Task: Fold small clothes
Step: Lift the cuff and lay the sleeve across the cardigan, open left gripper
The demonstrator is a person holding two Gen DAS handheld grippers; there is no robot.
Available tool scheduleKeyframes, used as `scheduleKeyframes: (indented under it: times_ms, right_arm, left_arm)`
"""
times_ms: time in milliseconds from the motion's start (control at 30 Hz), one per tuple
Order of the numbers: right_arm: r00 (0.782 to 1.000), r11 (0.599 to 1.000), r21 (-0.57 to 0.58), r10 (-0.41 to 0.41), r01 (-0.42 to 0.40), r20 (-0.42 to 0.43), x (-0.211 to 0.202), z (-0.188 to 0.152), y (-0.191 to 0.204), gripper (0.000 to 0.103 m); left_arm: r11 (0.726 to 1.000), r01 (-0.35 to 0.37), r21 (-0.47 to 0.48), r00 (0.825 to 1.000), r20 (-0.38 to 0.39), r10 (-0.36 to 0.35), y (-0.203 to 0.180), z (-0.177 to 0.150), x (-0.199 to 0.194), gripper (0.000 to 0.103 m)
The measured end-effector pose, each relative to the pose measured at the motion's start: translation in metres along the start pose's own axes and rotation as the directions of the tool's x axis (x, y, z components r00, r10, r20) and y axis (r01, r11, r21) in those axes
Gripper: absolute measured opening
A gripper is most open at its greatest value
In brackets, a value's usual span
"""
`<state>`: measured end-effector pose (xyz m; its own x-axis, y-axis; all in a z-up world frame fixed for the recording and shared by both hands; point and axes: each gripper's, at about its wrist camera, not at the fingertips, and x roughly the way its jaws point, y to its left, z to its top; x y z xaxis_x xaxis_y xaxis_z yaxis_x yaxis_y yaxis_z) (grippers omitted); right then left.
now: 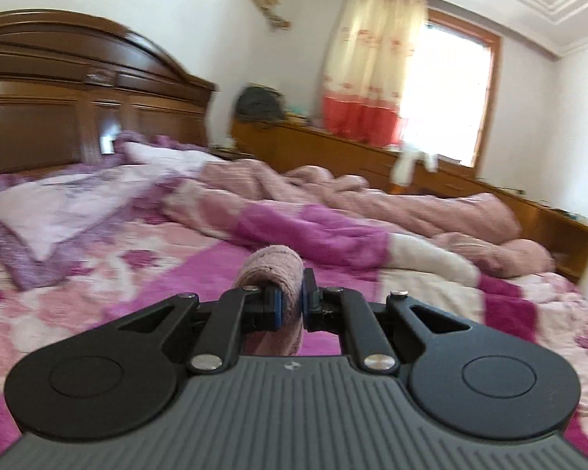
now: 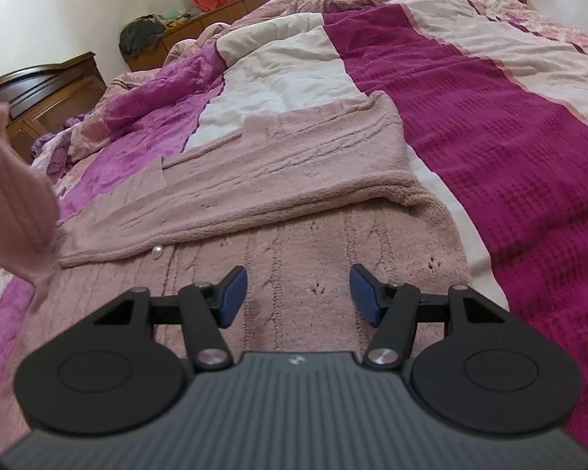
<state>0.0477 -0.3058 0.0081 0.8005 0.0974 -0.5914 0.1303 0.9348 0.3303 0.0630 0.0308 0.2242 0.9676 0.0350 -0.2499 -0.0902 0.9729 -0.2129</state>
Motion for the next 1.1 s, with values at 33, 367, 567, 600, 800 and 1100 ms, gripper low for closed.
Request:
scheduleKeyframes:
  times_ms: [33, 367, 567, 600, 800, 1100]
  right_arm:
    - [1.000, 1.000, 0.007, 0.002, -0.002, 0.000, 0.000, -0.001, -0.001, 0.059]
    - [0.999, 0.996, 0.075, 0.047, -0.047, 0.008, 0.000, -0.004, -0.015, 0.059]
    - [0.998, 0.993, 0.095, 0.063, -0.064, 0.011, 0.001, -0.005, -0.018, 0.059]
    - [0.998, 0.993, 0.098, 0.065, -0.066, 0.012, 0.001, -0.006, -0.018, 0.059]
    - [0.997, 0.991, 0.111, 0.072, -0.074, 0.016, 0.002, -0.007, -0.021, 0.059]
    - [0.997, 0.990, 0.121, 0.078, -0.080, 0.019, 0.002, -0.007, -0.023, 0.059]
  left_arm:
    - [1.000, 0.025, 0.006, 1.000, -0.002, -0.025, -0.014, -0.002, 0.001, 0.010]
    - [0.985, 0.170, 0.033, 0.975, -0.155, -0.163, -0.115, -0.065, 0.032, 0.010]
    - [0.976, 0.205, 0.074, 0.941, -0.288, -0.176, -0.133, -0.121, 0.065, 0.010]
    - [0.974, 0.211, 0.083, 0.934, -0.312, -0.176, -0.134, -0.130, 0.071, 0.010]
    - [0.958, 0.231, 0.169, 0.908, -0.391, -0.150, -0.139, -0.170, 0.083, 0.010]
    - [0.924, 0.325, 0.202, 0.824, -0.540, -0.172, -0.152, -0.194, 0.086, 0.033]
